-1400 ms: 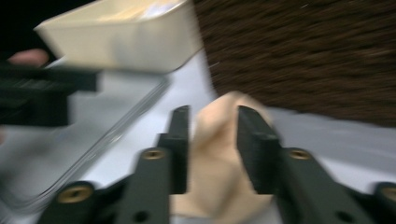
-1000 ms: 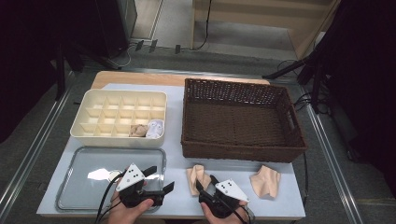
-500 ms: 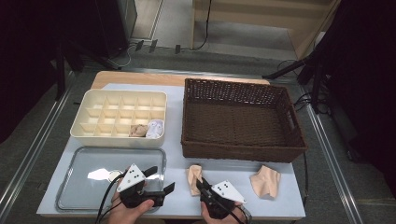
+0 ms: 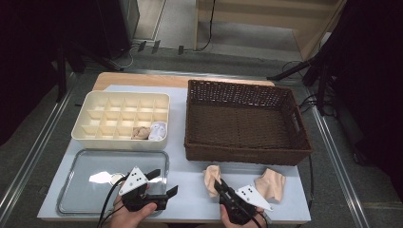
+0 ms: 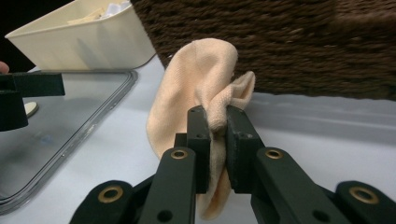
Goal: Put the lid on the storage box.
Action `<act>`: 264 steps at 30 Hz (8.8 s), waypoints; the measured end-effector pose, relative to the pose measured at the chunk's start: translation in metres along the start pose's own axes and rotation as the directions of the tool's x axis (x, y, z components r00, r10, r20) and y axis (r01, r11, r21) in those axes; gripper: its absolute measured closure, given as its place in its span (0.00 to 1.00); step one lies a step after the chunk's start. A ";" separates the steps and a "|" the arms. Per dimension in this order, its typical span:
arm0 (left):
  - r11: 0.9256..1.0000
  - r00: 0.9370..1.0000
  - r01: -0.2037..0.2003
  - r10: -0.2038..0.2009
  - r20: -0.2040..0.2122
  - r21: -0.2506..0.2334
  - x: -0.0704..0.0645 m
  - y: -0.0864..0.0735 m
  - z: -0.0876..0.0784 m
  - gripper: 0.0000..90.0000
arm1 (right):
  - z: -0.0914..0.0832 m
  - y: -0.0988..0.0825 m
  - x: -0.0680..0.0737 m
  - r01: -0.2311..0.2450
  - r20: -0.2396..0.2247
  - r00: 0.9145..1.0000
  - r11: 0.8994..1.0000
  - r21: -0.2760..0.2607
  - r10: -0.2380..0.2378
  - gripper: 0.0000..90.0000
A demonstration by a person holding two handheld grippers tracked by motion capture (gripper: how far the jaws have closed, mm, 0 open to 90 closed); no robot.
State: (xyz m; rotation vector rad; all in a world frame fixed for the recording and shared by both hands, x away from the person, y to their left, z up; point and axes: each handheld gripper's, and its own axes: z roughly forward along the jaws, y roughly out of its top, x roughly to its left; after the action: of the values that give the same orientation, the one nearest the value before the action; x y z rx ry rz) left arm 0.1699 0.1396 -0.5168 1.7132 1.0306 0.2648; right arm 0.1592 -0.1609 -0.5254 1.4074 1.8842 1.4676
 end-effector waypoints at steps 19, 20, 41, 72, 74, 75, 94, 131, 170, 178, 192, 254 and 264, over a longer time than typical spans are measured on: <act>0.998 0.998 -0.001 -0.003 0.057 0.063 -0.026 0.001 0.034 0.21 | 0.001 -0.011 -0.001 0.030 -0.007 1.000 0.998 0.059 -0.029 0.86; 0.998 0.998 0.008 -0.012 0.062 0.062 -0.027 0.001 0.036 0.23 | 0.001 -0.011 -0.002 0.030 -0.007 1.000 0.998 0.059 -0.030 0.86; 0.986 0.990 0.061 -0.080 0.120 0.155 -0.045 0.003 0.085 0.81 | 0.003 -0.016 -0.001 0.058 -0.010 0.998 0.995 0.077 -0.057 0.83; 0.990 0.992 0.040 -0.055 0.111 0.134 -0.027 0.013 0.053 1.00 | -0.030 0.003 -0.028 -0.033 0.024 0.999 0.999 -0.025 0.034 0.97; 0.990 0.992 0.048 -0.063 0.111 0.134 -0.024 0.013 0.051 1.00 | -0.032 0.004 -0.032 -0.045 0.035 0.998 0.998 -0.038 0.047 0.97; 0.989 0.992 0.051 -0.066 0.107 0.136 -0.023 0.013 0.051 1.00 | -0.034 0.005 -0.034 -0.047 0.042 0.998 0.998 -0.038 0.049 0.97; 0.970 0.993 0.108 -0.115 0.023 0.218 -0.014 -0.001 0.054 0.95 | -0.027 -0.001 -0.066 -0.034 0.122 0.992 0.997 0.064 0.026 0.93; 0.975 0.992 0.128 -0.122 -0.042 0.184 -0.010 0.013 0.068 1.00 | 0.000 0.011 -0.067 0.027 0.176 0.984 0.997 0.075 -0.040 0.96; 0.991 0.996 0.065 -0.071 0.051 0.114 -0.014 0.004 0.036 0.73 | -0.058 -0.007 -0.123 0.004 0.397 0.918 0.999 0.039 -0.019 0.52; 0.991 0.996 0.065 -0.071 0.051 0.114 -0.013 0.002 0.037 0.72 | -0.062 -0.006 -0.128 -0.036 0.389 0.921 0.999 0.021 0.025 0.94; 0.992 0.996 0.073 -0.077 0.038 0.099 -0.009 0.003 0.031 0.71 | -0.078 0.022 -0.080 -0.016 0.296 0.954 0.995 -0.094 0.043 0.95; 0.993 0.996 0.090 -0.092 0.019 0.076 0.001 0.004 0.017 0.72 | 0.018 -0.035 0.065 0.223 -0.042 0.975 0.967 0.126 -0.219 0.73; 0.993 0.995 0.090 -0.092 0.023 0.073 0.001 0.005 0.017 0.72 | 0.020 -0.039 0.064 0.266 -0.006 0.964 0.956 0.126 -0.267 0.97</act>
State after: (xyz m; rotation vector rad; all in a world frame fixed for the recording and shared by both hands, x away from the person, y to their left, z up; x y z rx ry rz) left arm 0.1836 0.1291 -0.5202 1.7240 1.1074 0.1474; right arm 0.1282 -0.0935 -0.5503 1.1534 2.0967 1.2283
